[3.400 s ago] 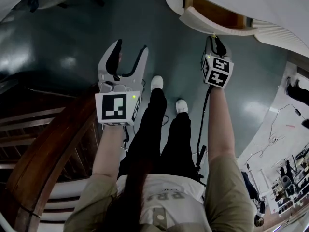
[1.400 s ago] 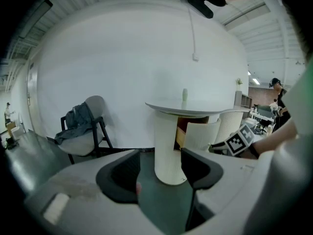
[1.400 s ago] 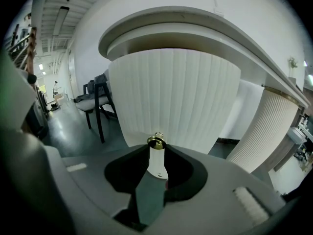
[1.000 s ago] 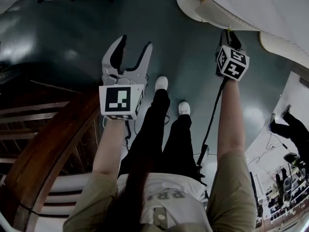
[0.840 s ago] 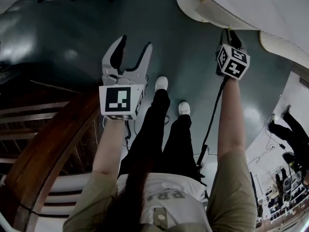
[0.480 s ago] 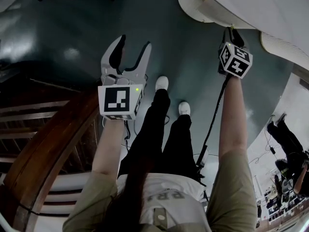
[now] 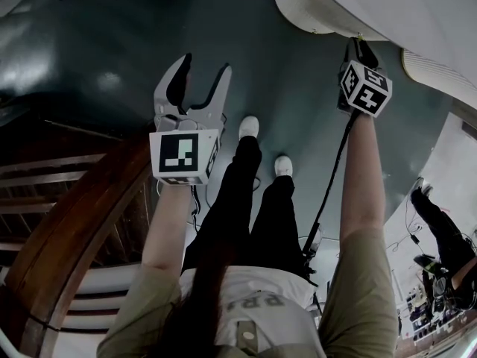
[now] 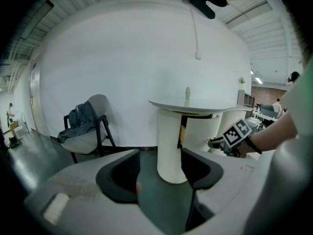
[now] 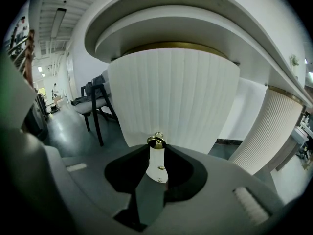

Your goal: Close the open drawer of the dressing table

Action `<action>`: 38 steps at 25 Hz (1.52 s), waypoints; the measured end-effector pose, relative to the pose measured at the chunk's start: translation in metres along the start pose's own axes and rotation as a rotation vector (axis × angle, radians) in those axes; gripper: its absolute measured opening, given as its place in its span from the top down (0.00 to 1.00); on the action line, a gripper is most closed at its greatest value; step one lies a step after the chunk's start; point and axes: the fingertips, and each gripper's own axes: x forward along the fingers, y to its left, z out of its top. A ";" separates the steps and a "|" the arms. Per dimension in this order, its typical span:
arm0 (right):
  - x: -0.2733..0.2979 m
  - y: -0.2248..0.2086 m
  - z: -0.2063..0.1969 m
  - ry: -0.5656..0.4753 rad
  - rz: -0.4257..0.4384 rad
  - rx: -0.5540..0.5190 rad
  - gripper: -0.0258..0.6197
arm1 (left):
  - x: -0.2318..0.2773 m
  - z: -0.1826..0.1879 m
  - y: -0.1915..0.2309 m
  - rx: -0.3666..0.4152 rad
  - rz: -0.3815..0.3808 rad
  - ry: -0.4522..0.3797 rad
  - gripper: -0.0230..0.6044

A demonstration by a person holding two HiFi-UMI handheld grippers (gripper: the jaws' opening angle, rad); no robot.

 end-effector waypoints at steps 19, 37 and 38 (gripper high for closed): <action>0.012 -0.002 0.008 0.001 -0.005 0.040 0.81 | 0.004 0.006 0.007 0.009 0.002 -0.004 0.52; 0.017 -0.002 0.013 0.009 -0.014 0.078 0.81 | 0.029 0.019 -0.003 0.033 -0.049 -0.017 0.52; 0.017 -0.002 0.013 0.009 -0.015 0.077 0.81 | 0.030 0.019 -0.004 0.036 -0.053 -0.016 0.52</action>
